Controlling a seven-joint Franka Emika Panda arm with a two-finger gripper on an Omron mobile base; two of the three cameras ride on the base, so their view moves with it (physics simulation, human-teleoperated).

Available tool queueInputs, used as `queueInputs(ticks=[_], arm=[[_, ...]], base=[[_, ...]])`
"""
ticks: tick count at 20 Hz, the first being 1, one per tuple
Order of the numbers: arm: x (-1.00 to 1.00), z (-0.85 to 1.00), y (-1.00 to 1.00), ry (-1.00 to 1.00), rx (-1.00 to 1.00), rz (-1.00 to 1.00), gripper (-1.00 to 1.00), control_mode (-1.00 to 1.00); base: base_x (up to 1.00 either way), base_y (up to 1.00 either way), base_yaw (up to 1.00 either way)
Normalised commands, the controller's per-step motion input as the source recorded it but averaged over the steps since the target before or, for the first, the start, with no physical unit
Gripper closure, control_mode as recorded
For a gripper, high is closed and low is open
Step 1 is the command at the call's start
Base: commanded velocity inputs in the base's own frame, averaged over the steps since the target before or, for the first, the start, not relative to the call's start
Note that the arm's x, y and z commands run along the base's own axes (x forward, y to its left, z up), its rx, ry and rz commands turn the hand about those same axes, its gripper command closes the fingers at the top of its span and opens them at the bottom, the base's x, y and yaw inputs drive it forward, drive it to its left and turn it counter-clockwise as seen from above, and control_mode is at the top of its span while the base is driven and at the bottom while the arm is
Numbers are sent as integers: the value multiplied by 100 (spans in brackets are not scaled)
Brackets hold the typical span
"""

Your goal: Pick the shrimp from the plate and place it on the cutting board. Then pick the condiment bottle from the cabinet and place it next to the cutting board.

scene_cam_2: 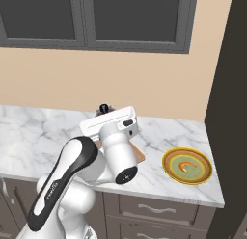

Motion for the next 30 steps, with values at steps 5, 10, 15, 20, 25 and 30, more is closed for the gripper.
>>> queueInputs(ticks=[5, 10, 15, 20, 25, 30], arm=[[13, -9, 0, -2, 0, -4, 100, -100], [3, -11, 0, 0, 0, -2, 100, -100], [0, -7, 0, 0, 0, 0, 100, -100], [1, -11, 0, 0, 1, 0, 100, -100], [10, -19, 0, 0, 0, -1, 100, -100], [18, -22, 0, 0, 1, -1, 100, -100]], base=[[0, 0, 0], [0, 0, 0], [0, 0, 0], [0, 0, 0], [0, 0, 0], [0, 0, 0]])
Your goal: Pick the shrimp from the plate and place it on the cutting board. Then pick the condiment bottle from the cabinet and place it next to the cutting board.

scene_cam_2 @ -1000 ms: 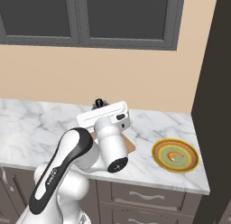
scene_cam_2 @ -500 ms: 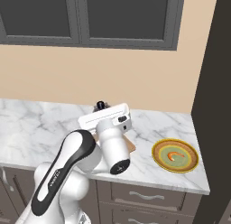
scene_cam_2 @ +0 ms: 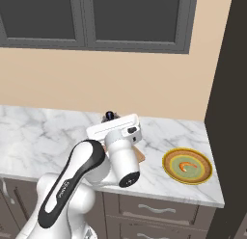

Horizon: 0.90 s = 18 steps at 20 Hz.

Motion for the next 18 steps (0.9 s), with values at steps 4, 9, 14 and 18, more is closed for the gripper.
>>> queueInputs(ticks=[4, 9, 14, 18], arm=[[20, -20, 0, 0, 1, -1, 100, -100], [20, -21, 0, 0, 1, -2, 100, -100], [18, -19, 0, 0, 1, -2, 100, -100], [16, -17, 0, 0, 1, -2, 100, -100]], base=[[0, 0, 0], [0, 0, 0], [0, 0, 0], [0, 0, 0]])
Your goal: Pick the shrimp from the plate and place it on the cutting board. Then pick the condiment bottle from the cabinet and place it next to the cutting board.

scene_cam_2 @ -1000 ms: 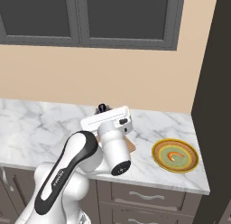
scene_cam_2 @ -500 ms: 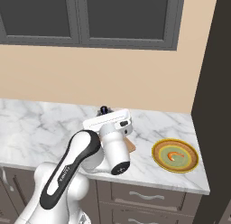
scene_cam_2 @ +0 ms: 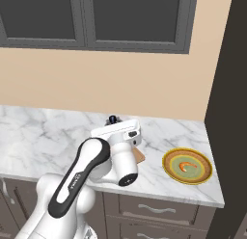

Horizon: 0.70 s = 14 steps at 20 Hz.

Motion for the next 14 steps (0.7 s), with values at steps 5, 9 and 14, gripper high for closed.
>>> queueInputs(ticks=[5, 9, 14], arm=[[13, -15, 0, 0, 0, -2, 100, -100], [12, -13, 0, 0, 0, -1, 100, -100], [8, -8, 0, 0, 0, -1, 100, -100]], base=[[0, 0, 0], [0, 0, 0], [0, 0, 0]])
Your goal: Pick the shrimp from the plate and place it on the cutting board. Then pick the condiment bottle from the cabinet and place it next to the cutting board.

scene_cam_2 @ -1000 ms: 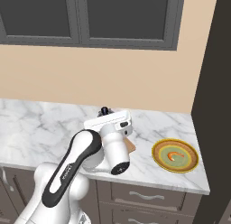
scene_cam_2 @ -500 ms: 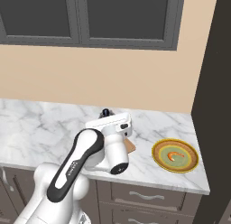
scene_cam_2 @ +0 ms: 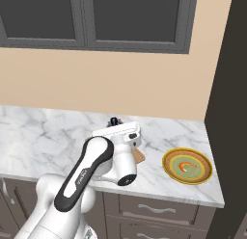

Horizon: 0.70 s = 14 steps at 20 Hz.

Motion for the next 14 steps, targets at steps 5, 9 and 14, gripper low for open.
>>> queueInputs(ticks=[5, 9, 14], arm=[[2, -3, -9, 0, 0, 0, 100, -100], [1, 0, -12, 0, 0, 0, 100, -100], [8, -4, -8, 0, 0, 0, 100, -100]], base=[[0, 0, 0], [0, 0, 0], [0, 0, 0]])
